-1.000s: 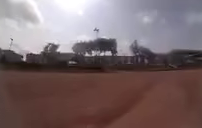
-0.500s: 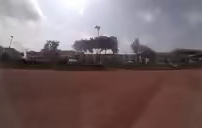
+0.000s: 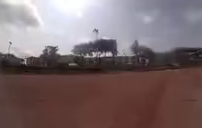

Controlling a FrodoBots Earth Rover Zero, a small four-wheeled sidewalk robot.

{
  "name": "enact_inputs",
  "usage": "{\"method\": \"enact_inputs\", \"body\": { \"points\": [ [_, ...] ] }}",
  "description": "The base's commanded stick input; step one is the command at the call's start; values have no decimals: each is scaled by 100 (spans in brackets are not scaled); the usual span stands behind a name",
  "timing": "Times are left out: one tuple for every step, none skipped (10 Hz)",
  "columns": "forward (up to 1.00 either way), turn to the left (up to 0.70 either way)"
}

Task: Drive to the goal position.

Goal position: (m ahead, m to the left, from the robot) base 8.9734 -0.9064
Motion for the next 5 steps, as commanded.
{"method": "enact_inputs", "body": {
  "points": [
    [70, 0],
    [70, 0],
    [70, 0],
    [70, 0],
    [70, 0]
  ]
}}
